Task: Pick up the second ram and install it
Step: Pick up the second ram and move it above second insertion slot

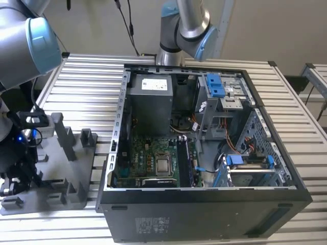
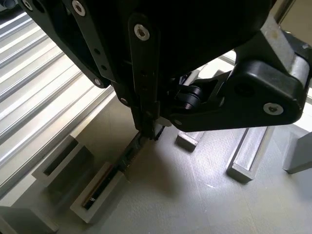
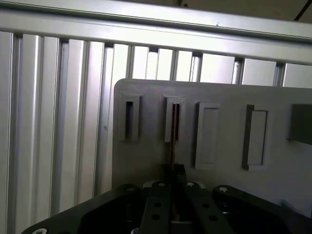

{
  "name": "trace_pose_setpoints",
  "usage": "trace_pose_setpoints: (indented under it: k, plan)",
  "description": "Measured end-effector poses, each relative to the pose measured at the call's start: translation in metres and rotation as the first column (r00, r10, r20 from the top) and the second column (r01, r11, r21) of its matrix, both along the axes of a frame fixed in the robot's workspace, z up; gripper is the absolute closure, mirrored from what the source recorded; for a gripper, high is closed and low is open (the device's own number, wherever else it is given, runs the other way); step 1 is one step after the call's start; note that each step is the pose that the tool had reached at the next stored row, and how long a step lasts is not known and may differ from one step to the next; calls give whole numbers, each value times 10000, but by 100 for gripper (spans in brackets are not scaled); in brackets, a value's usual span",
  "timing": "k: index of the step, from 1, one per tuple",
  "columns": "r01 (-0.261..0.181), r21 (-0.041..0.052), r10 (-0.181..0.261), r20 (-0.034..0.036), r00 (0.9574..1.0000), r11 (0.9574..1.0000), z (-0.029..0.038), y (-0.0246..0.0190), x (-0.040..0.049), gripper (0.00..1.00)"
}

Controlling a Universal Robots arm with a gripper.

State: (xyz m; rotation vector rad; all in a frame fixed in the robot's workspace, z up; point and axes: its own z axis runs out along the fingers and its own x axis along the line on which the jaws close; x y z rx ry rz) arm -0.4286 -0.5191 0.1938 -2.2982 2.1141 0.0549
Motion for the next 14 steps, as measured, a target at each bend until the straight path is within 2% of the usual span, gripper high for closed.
trace_pose_setpoints:
  k: [6, 8, 14]
  plan:
    - [0, 1, 0, 0, 10000, 10000, -7, 0, -1, 86]
    - [6, 15, -6, 16, 10000, 10000, 14, 1, 0, 86]
    - [6, 2, -6, -9, 10000, 10000, 292, 0, -1, 86]
